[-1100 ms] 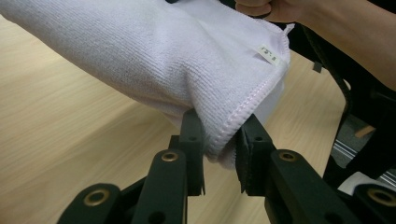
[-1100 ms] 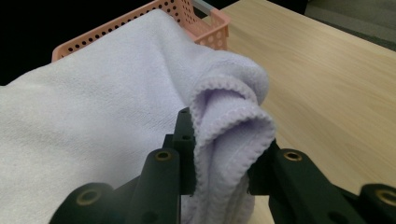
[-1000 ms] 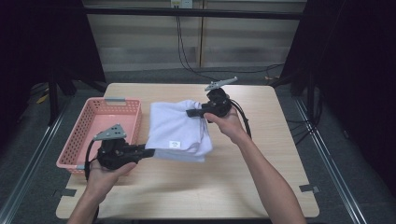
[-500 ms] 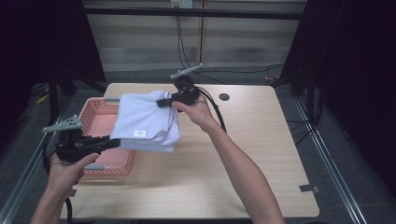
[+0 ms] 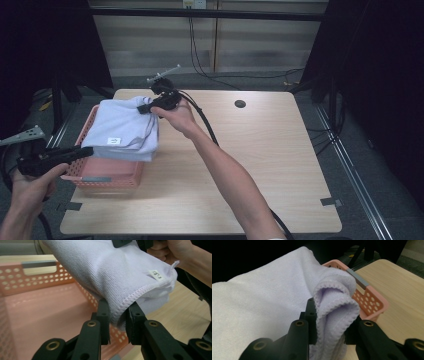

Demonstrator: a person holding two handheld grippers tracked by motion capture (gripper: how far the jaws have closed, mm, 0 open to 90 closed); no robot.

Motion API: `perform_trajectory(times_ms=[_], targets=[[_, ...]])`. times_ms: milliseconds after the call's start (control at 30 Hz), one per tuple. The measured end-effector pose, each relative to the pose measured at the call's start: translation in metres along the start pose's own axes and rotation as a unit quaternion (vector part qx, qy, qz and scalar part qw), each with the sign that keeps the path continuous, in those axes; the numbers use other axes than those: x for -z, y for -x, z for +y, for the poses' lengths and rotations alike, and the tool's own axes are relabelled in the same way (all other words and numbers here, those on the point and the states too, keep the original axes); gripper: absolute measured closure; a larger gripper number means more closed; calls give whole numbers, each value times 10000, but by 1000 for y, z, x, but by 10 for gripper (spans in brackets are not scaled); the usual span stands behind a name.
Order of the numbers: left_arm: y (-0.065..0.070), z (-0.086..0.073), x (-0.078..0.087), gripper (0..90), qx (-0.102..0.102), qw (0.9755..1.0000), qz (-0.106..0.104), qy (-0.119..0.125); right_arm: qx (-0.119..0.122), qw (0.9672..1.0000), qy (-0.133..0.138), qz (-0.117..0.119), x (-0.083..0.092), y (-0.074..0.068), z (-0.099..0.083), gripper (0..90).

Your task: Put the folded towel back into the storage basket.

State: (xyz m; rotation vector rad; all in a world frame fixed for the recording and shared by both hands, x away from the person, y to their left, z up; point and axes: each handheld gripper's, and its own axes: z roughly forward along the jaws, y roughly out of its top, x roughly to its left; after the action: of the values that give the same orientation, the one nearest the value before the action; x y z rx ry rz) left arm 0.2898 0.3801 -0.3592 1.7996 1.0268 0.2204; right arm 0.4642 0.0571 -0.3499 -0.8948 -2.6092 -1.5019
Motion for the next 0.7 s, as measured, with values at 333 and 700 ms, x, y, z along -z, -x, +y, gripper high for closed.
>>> perform_trajectory(times_ms=[333,700], targets=[[-24,-15,21,759,266,9994,179,92,-23,9999,-116,-32,-38,-16,9,718],[-55,-37,23,762,704,9964,458,-72,-256,9995,-180,20,-85,-15,-6,718]])
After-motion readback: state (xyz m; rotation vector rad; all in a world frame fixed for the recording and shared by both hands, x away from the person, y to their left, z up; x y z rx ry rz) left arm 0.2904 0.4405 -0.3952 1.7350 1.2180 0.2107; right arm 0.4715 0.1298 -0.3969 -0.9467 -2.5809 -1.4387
